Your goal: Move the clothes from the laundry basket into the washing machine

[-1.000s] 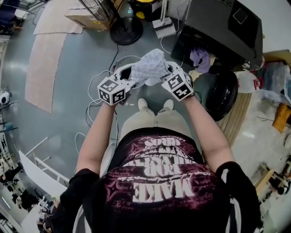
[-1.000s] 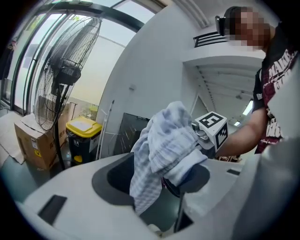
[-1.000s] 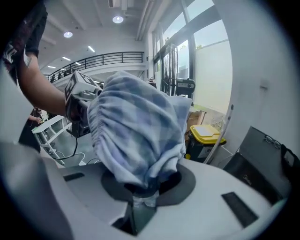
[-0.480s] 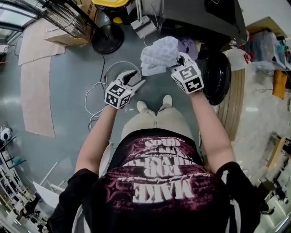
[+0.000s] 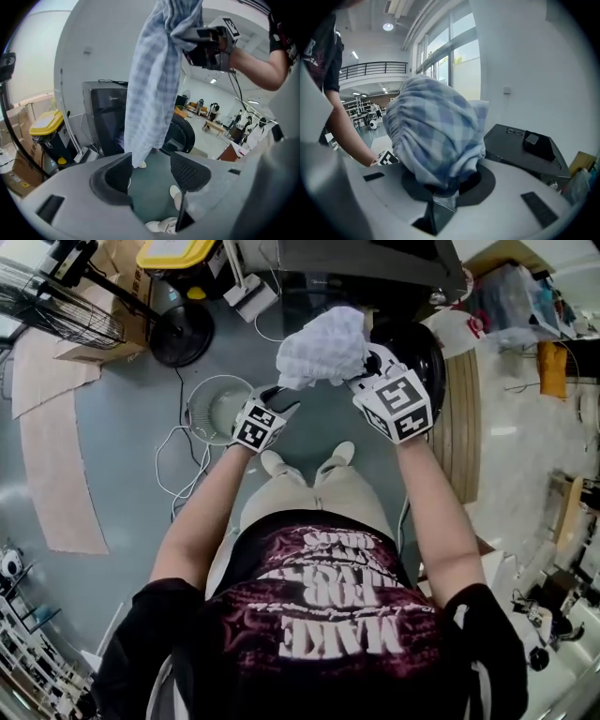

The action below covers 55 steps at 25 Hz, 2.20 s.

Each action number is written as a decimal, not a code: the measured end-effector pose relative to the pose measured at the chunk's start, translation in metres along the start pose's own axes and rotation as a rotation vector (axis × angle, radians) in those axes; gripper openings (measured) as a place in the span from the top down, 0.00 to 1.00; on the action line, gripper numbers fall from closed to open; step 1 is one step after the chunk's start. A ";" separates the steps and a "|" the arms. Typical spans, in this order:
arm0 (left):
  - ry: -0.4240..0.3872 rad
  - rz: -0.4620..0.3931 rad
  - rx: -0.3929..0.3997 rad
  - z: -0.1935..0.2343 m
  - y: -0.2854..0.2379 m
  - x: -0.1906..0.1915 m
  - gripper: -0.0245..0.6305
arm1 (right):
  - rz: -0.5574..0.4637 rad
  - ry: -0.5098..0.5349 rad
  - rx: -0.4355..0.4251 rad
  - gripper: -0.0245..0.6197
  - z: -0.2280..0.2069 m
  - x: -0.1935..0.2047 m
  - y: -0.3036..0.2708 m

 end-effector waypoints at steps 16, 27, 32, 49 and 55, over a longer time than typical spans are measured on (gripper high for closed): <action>0.153 0.026 -0.227 -0.046 -0.116 -0.082 0.95 | -0.105 -0.063 -0.088 0.86 -0.067 0.015 0.123; 0.378 -0.232 -0.285 -0.029 -0.061 -0.141 0.95 | 0.067 -0.046 -0.094 0.86 -0.106 0.098 0.100; 0.327 -0.307 -0.242 -0.049 -0.050 -0.179 0.95 | 0.149 -0.010 -0.129 0.86 -0.107 0.128 0.088; 0.235 -0.337 0.164 -0.122 -0.054 -0.225 0.95 | 0.199 0.099 -0.240 0.78 -0.107 0.154 0.092; 0.207 -0.315 0.320 -0.137 -0.054 -0.230 0.95 | 0.195 0.172 -0.301 0.53 -0.101 0.155 0.094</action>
Point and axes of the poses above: the fingertips, and each gripper's own axes: y backward along the fingers, z to its left, x out of its underside, the point moved 7 cm from there along y, backward along the fingers, and after that the axes turned 15 degrees about -x, right-handed, at the moved point
